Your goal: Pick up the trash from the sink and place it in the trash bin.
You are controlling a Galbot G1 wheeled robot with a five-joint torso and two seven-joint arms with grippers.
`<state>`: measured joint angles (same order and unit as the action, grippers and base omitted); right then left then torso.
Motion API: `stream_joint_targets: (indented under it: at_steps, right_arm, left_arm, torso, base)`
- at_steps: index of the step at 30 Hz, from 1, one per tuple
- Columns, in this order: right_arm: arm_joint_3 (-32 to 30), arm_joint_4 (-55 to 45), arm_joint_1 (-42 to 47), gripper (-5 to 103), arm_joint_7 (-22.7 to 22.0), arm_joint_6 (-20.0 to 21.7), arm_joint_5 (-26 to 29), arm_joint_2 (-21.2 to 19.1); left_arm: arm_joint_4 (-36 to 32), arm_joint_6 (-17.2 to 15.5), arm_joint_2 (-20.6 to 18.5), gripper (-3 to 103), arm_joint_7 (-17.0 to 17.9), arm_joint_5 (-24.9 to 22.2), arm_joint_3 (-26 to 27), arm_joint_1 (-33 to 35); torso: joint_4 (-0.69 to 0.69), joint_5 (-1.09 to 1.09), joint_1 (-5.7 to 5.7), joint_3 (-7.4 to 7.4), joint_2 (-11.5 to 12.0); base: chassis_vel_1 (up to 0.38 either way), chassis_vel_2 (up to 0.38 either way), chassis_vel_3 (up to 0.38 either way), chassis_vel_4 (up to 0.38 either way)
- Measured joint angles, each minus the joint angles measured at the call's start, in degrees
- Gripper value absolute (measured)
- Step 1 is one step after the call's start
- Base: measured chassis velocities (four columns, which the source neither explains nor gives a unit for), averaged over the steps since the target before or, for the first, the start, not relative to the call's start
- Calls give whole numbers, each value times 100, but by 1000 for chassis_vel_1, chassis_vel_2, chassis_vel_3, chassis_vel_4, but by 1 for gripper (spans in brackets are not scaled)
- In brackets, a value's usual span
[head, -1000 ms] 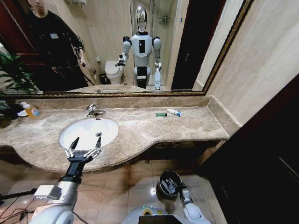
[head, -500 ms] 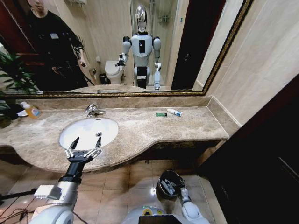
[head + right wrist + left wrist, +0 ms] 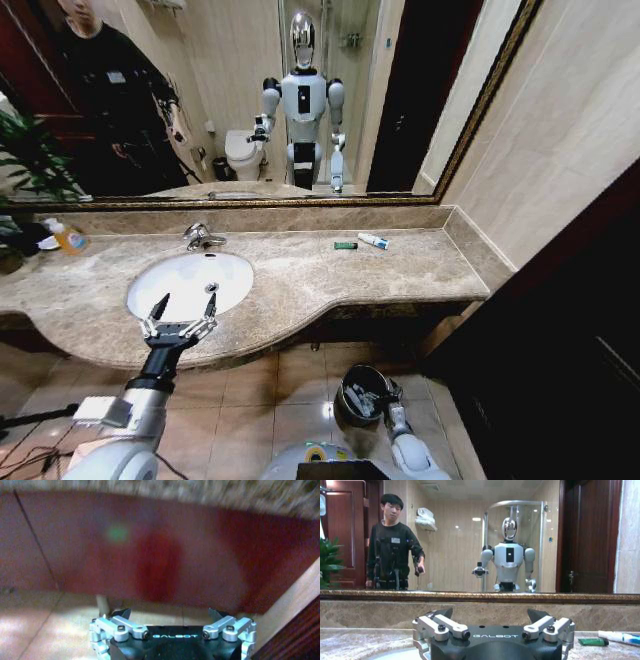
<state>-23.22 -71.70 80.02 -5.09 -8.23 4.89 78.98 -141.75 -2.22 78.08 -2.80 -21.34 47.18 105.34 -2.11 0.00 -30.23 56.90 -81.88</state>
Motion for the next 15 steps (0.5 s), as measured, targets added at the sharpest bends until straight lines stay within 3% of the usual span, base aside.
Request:
stream_joint_targets:
  at_steps: [6, 11, 15]
  right_arm:
    - [-172, -1399, 462, 100, 21, 242, 136, -193]
    - [-397, -3729, 1073, 100, 118, 960, 602, -328]
    - [-397, -4518, 1122, 100, 118, 1266, 815, -505]
  left_arm:
    - [0, 0, 0, 100, 0, 0, 0, 0]
    - [0, 0, 1, 100, 0, 0, 0, 0]
    - [0, 0, 0, 100, 0, 0, 0, 0]
  torso:
    - [0, 0, 0, 0, 0]
    - [0, -2, 0, 0, 0]
    - [1, -2, 1, 0, -1]
  base:
    - [0, 0, 0, 0]
    - [0, 0, 0, 0]
    - [0, 0, 0, 0]
